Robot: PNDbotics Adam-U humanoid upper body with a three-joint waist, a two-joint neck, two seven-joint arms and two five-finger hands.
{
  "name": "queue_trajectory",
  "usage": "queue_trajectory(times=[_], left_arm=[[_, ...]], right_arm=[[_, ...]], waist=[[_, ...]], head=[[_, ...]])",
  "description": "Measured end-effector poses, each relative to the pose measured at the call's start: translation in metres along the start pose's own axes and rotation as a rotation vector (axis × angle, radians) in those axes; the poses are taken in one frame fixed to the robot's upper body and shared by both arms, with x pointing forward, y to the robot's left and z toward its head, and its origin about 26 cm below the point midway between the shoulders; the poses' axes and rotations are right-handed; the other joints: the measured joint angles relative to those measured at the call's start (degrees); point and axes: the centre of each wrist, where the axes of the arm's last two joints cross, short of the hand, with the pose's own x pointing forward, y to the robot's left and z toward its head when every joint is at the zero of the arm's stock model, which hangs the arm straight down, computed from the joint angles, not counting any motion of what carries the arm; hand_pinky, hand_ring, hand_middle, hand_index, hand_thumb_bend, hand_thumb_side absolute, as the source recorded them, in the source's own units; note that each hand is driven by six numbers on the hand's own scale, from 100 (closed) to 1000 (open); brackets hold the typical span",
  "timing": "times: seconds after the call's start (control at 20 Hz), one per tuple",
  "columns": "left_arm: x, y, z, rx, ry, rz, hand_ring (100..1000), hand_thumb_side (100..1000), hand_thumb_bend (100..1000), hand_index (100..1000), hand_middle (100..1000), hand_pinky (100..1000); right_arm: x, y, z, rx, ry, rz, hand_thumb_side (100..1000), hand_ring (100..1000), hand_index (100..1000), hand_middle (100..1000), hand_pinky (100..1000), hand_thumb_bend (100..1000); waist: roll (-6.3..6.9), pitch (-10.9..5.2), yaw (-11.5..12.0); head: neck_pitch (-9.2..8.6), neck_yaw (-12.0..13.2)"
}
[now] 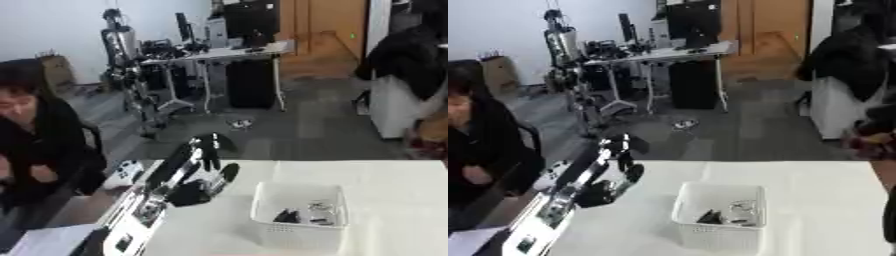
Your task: Pick up objects on the table and place them in the box.
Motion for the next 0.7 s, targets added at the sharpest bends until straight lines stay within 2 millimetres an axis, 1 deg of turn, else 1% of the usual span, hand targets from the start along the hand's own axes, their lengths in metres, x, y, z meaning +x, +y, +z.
queue_trajectory(times=[0.1,0.25,0.45,0.55,0.7], left_arm=[[0.017,-0.001,-0.003,0.04,-0.049,0.092,441,914,237,746,688,320],[0.035,-0.001,-0.006,0.071,-0.095,0.19,434,915,249,752,688,311],[0.044,-0.003,-0.005,0.078,-0.1,0.26,434,903,250,748,682,314],[0.048,-0.002,-0.005,0.083,-0.11,0.277,446,894,260,752,683,335],[0.055,-0.001,-0.005,0.126,-0.129,0.309,451,900,266,755,685,344]], right_arm=[[0.0,-0.003,0.0,-0.002,0.0,0.012,1000,524,817,564,421,269],[0.0,-0.005,-0.001,-0.003,-0.002,0.025,1000,522,818,562,413,293],[-0.001,-0.008,-0.002,-0.005,-0.002,0.039,1000,520,819,561,407,308],[-0.001,-0.009,-0.002,-0.005,0.0,0.045,1000,519,820,560,403,316],[-0.002,-0.011,-0.001,0.001,0.009,0.054,1000,519,821,559,400,325]], waist=[[-0.7,0.44,0.68],[-1.54,1.01,1.31],[-2.73,1.71,2.11],[-2.9,1.83,2.52],[-2.96,2.2,2.89]], head=[[0.78,0.01],[1.7,-0.08],[1.78,-0.98],[1.78,-1.12],[1.73,-1.85]])
